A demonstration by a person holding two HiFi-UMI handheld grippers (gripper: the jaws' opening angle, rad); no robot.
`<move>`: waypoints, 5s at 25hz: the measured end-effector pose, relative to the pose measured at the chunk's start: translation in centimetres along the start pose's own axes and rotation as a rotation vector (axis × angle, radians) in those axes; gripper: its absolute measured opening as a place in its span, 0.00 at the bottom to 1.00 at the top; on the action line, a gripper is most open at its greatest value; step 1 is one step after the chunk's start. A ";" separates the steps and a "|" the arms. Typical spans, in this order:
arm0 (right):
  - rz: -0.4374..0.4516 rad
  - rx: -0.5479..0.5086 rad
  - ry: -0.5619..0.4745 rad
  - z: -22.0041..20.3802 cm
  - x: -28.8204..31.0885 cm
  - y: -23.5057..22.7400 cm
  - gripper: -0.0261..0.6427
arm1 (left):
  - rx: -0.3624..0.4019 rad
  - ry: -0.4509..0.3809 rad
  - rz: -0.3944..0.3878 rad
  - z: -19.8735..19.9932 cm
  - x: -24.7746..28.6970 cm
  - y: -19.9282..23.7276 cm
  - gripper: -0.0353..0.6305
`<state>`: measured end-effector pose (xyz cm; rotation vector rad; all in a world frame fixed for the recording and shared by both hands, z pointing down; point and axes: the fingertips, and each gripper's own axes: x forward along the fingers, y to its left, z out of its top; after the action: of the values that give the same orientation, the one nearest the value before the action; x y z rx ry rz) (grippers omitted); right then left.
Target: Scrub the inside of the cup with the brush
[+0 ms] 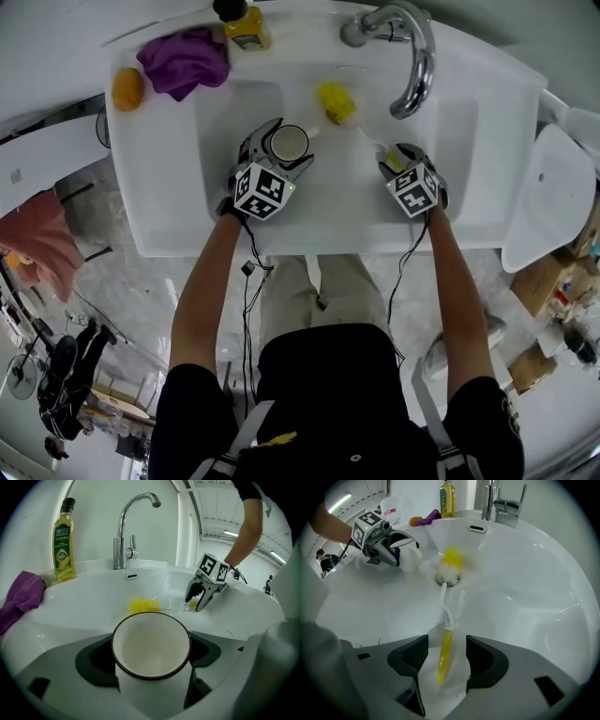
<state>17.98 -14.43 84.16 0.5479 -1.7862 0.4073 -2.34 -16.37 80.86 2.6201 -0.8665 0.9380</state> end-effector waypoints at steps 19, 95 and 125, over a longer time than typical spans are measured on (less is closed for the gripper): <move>-0.026 0.072 -0.028 0.0 -1.9 -0.4 0.14 | -0.101 -0.058 0.044 0.2 -0.8 0.7 0.68; -0.802 -1.973 0.101 24.1 -47.5 7.6 0.14 | -0.018 0.032 -0.158 25.4 -19.2 -6.9 0.68; -0.755 -2.021 0.163 23.9 -46.6 11.5 0.14 | 0.032 0.027 -0.094 23.5 -19.5 -7.2 0.68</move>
<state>3.03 -10.40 32.88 -0.3338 -0.9198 -1.6672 1.68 -10.90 50.23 2.6429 -0.7214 0.9673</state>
